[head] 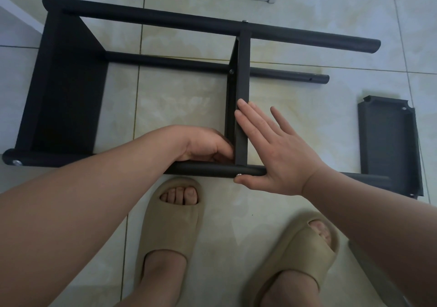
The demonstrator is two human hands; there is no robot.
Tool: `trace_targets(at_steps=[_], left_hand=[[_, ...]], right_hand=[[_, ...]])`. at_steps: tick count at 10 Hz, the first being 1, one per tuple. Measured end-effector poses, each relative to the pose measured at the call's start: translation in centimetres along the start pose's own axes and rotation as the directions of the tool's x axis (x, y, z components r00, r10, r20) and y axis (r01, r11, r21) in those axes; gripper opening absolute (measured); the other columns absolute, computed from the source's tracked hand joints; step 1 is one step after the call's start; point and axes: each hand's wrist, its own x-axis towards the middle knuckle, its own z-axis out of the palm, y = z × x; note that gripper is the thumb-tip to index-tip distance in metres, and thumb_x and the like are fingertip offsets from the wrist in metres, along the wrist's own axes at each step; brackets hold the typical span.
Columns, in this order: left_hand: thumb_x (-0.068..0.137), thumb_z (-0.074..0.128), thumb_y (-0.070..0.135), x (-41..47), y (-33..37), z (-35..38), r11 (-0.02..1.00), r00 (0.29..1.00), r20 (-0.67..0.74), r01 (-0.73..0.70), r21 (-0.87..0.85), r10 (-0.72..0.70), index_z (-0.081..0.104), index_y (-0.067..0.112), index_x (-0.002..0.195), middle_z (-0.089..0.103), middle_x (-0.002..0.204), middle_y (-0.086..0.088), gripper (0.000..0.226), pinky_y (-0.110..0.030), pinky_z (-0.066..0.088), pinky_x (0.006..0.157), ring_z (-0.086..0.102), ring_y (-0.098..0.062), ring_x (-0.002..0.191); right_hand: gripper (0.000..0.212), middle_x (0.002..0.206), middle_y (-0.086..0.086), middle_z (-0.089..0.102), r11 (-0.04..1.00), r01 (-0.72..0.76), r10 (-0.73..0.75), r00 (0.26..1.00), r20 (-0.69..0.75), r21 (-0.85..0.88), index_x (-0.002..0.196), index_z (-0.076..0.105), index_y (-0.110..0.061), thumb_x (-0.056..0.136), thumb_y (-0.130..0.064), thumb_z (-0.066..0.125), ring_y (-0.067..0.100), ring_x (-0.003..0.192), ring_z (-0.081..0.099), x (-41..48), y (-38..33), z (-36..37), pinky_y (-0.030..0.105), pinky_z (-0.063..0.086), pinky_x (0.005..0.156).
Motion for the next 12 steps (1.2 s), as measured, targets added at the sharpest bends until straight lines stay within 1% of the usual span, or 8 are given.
trace_targets(at_steps=[2,3,4,5,6,7,9,12], left_hand=[[0.087,0.06,-0.004,0.23,-0.31,-0.34,0.998,0.999,-0.019,-0.047,-0.042,0.046,0.065,-0.001,0.104,0.065,0.099,-0.024,0.017,-0.042,0.052,0.091,0.066,-0.032,0.09],[0.089,0.06,-0.005,0.33,-0.31,-0.44,0.998,0.998,-0.023,-0.06,-0.036,0.059,0.064,0.003,0.097,0.068,0.088,-0.018,0.012,-0.03,0.056,0.073,0.068,-0.023,0.076],[0.089,0.058,-0.008,0.22,-0.21,-0.46,0.996,0.998,-0.012,-0.065,-0.053,0.065,0.064,0.004,0.096,0.069,0.081,-0.012,0.014,-0.026,0.055,0.065,0.069,-0.019,0.071],[0.089,0.059,-0.007,0.14,-0.11,-0.49,0.996,0.998,-0.006,-0.069,-0.059,0.068,0.064,0.005,0.097,0.071,0.083,-0.012,0.016,-0.027,0.056,0.067,0.07,-0.02,0.073],[0.089,0.059,-0.002,0.17,-0.14,-0.43,0.996,0.998,0.008,-0.058,-0.071,0.059,0.066,0.004,0.098,0.071,0.091,-0.014,0.013,-0.033,0.055,0.079,0.069,-0.023,0.081],[0.085,0.065,0.008,0.21,-0.16,-0.28,0.999,0.999,-0.032,-0.041,0.026,0.042,0.072,0.008,0.09,0.074,0.089,-0.013,0.009,-0.042,0.052,0.091,0.07,-0.026,0.086],[0.086,0.063,0.0,0.31,-0.01,-0.21,0.999,0.997,-0.07,-0.036,0.025,0.038,0.072,0.007,0.085,0.074,0.08,-0.01,0.011,-0.03,0.055,0.074,0.072,-0.021,0.076],[0.089,0.059,-0.008,0.24,0.15,-0.36,0.998,0.998,-0.053,-0.047,-0.027,0.046,0.066,0.0,0.098,0.068,0.094,-0.021,0.014,-0.031,0.057,0.079,0.07,-0.023,0.079]], right_hand=[[0.109,0.17,0.009,0.002,1.0,0.001,-0.001,1.0,-0.001,0.001,0.161,0.014,-0.004,0.086,-0.077,0.042,0.025,0.157,0.005,0.01,0.0,0.0,0.055,0.015,0.124],[0.108,0.17,0.008,0.002,1.0,0.003,-0.003,1.0,-0.004,0.005,0.161,0.014,-0.004,0.086,-0.078,0.041,0.025,0.157,0.005,0.0,-0.03,0.03,0.055,0.015,0.124],[0.108,0.17,0.008,0.002,1.0,0.002,-0.002,1.0,-0.002,0.005,0.161,0.014,-0.004,0.086,-0.078,0.04,0.025,0.157,0.005,-0.01,-0.02,0.0,0.055,0.015,0.125],[0.108,0.17,0.009,0.003,1.0,0.001,-0.001,1.0,0.0,0.003,0.161,0.014,-0.004,0.086,-0.077,0.04,0.025,0.157,0.005,0.0,-0.05,-0.06,0.055,0.015,0.124],[0.108,0.17,0.009,0.003,1.0,0.0,0.0,1.0,0.007,0.001,0.161,0.014,-0.004,0.086,-0.077,0.04,0.025,0.157,0.005,0.02,-0.09,-0.09,0.055,0.015,0.124],[0.108,0.17,0.009,0.001,1.0,0.0,0.0,1.0,0.016,-0.001,0.161,0.013,-0.004,0.086,-0.077,0.039,0.025,0.157,0.004,0.03,-0.08,-0.12,0.055,0.014,0.125],[0.108,0.17,0.009,0.003,1.0,0.002,-0.002,1.0,0.0,0.001,0.161,0.014,-0.004,0.086,-0.077,0.04,0.025,0.157,0.006,0.03,-0.05,-0.02,0.055,0.015,0.125],[0.108,0.17,0.009,0.003,1.0,0.0,0.0,1.0,0.0,-0.004,0.161,0.014,-0.004,0.086,-0.078,0.04,0.025,0.157,0.005,0.06,-0.07,0.01,0.055,0.015,0.125]])
